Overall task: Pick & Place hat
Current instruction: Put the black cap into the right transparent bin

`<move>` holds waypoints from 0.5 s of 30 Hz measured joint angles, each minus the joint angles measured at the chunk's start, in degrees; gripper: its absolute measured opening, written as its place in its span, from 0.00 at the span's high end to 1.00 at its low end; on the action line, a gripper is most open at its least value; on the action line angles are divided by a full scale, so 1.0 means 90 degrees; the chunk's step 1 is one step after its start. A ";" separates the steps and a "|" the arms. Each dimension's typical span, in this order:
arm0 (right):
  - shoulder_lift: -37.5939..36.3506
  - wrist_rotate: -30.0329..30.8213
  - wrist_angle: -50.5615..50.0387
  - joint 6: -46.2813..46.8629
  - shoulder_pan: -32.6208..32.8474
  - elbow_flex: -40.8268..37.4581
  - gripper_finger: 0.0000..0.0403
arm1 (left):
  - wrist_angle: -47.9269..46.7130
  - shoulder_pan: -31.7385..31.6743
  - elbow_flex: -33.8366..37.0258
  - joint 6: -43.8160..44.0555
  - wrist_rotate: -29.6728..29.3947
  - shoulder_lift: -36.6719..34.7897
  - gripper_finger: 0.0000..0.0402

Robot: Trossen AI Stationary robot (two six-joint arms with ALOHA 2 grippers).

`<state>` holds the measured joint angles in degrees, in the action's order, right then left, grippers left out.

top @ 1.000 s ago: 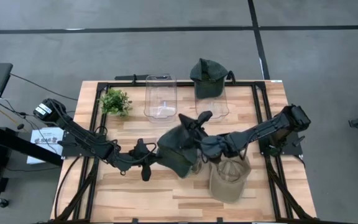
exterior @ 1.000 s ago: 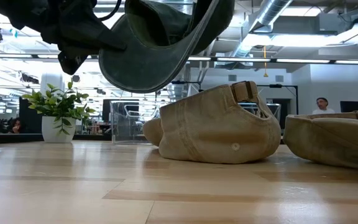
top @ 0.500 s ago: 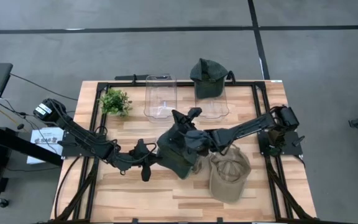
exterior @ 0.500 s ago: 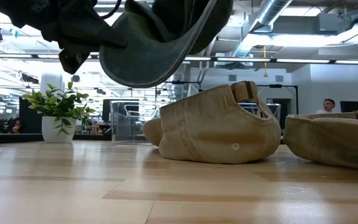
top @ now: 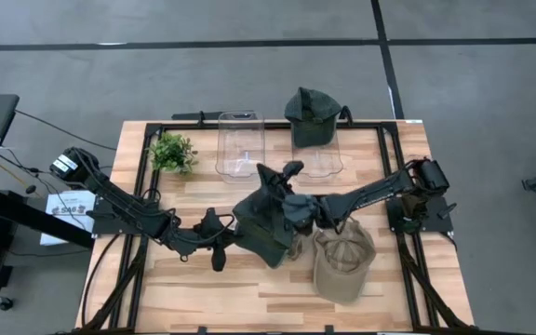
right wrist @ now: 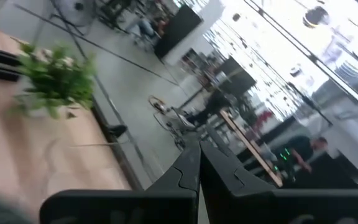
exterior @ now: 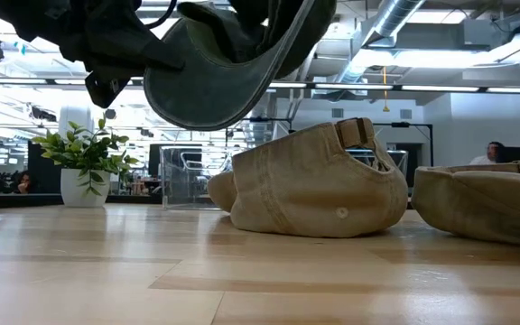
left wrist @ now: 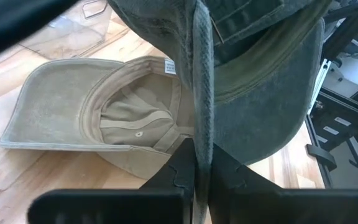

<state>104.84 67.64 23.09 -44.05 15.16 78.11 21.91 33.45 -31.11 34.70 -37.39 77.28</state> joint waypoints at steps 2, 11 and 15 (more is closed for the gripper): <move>-0.0032 0.0036 -0.0022 -0.0161 0.0169 -0.0003 1.00 | -0.0002 0.0000 0.0000 0.0002 0.0000 0.0000 0.96; -0.0155 0.0951 -0.0927 -0.0031 0.0578 -0.0068 1.00 | -0.0002 0.0002 0.0000 0.0002 0.0032 0.0000 0.96; -0.0338 0.0697 -0.1645 0.1055 0.0638 -0.0080 1.00 | -0.0002 0.0000 0.0000 0.0002 0.0055 0.0000 0.96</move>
<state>101.80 73.91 8.28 -34.56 20.90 77.39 21.89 33.45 -31.11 34.72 -36.89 77.28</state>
